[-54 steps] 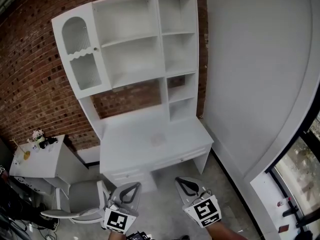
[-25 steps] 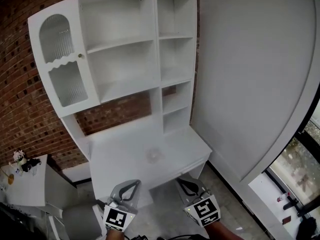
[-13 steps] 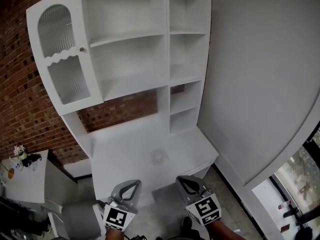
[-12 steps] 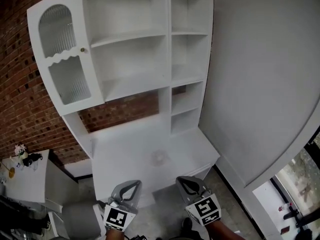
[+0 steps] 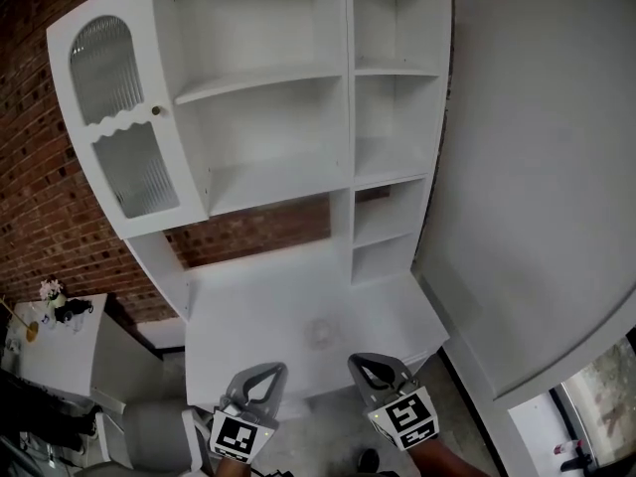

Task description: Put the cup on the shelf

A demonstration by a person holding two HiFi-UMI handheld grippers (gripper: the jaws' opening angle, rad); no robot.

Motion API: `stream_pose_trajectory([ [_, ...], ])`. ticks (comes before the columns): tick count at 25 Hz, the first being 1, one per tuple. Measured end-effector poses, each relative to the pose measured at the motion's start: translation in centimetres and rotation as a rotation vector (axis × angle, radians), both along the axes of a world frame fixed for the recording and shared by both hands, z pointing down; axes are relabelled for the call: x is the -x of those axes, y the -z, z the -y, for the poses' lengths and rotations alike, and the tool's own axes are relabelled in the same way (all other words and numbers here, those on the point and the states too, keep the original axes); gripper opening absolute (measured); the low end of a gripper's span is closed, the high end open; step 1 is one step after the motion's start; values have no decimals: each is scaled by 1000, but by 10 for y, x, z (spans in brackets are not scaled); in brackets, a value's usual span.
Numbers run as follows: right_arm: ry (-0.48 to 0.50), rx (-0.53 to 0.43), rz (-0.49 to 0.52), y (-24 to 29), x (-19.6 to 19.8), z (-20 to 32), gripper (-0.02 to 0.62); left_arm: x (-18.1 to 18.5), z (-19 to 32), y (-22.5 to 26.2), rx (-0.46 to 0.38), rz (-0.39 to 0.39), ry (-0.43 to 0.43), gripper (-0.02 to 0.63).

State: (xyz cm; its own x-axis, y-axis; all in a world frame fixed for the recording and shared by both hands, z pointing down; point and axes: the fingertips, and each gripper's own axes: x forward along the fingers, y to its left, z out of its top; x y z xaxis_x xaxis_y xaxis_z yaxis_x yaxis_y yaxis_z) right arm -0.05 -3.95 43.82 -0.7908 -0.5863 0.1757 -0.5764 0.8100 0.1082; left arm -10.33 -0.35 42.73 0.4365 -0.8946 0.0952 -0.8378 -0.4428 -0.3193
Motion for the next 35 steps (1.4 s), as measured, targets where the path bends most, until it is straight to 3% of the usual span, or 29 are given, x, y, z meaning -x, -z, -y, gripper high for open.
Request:
stream_pose_trajectory([
  [14, 128, 8, 25, -6, -25, 81, 8, -27, 70, -10, 13, 29, 132, 5],
  [21, 148, 45, 27, -20, -20, 116, 8, -24, 103, -20, 43, 28, 150, 5],
  [35, 58, 76, 7, -40, 50, 186, 17, 41, 196, -25, 40, -14, 20, 6],
])
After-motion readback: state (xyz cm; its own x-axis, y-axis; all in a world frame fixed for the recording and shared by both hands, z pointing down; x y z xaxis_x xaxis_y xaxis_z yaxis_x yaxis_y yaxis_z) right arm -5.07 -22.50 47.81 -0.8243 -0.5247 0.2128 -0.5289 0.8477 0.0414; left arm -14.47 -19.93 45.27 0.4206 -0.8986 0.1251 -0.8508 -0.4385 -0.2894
